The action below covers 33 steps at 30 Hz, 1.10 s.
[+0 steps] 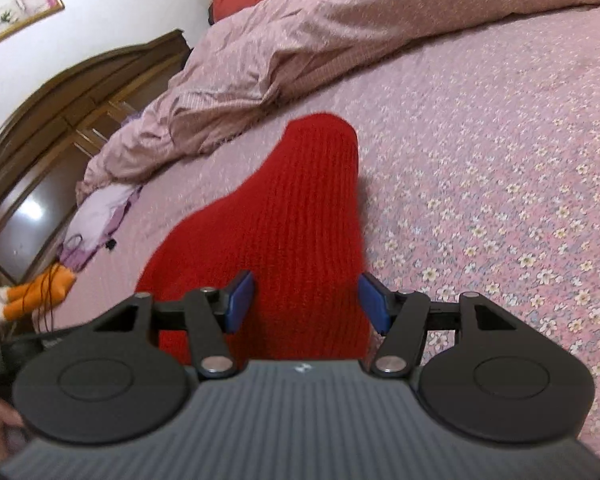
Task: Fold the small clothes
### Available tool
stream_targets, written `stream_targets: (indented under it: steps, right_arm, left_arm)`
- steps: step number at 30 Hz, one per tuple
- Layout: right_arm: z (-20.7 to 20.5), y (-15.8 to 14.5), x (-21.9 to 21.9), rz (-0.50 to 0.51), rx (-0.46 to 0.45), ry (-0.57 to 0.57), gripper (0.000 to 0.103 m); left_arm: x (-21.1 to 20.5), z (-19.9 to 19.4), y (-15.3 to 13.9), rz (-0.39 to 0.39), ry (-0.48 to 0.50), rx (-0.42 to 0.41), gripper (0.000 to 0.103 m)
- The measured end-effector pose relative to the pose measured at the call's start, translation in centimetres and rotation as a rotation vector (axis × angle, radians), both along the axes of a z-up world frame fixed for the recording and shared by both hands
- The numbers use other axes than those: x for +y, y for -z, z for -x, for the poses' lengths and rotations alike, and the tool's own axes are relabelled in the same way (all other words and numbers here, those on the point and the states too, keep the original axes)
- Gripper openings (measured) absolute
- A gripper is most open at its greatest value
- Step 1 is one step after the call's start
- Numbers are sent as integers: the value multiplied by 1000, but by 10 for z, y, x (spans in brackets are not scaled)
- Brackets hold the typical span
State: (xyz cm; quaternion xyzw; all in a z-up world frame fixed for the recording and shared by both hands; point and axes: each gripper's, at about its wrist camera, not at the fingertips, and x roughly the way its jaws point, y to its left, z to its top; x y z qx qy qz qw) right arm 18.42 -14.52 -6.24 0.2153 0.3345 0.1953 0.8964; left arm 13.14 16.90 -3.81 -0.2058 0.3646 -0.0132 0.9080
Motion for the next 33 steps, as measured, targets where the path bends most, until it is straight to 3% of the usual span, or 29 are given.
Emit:
stream_targets:
  steps: [5,8,9,11,13,15,18,22,25,33]
  right_arm:
    - [-1,-4,-6,-25,16,3,62]
    - [-2,-7,-10,-52,16,19,64]
    - [-2,-8,-11,-60,16,26,70]
    - [-3,-9,-12,-69,9,22,78]
    - [-3,-11,-12,-73,-6,15,81]
    - [-5,-11,-11,-70,-10,1,82]
    - [-11,-7,-12,-59,12,0,82]
    - [-19,1,-16,-88,50,-16,83]
    - [-28,6,-16,-107,81,-44,85]
    - [-50,24,-7,-147,149,-133,92]
  left_arm:
    - [2,1,-17,27,5,-12,35]
    - [0,1,-29,44,-23,-16,49]
    - [-1,1,-34,48,-27,-27,52]
    - [-5,2,-44,38,-24,-60,64]
    - [-11,1,-52,10,-18,-87,87]
    - [-20,-5,-53,-47,3,-96,90]
    - [-32,-21,-45,-131,49,-44,91]
    - [-33,-35,-21,-164,34,27,95]
    - [-24,-41,-5,-109,2,62,103]
    - [0,-43,21,112,-5,98,103]
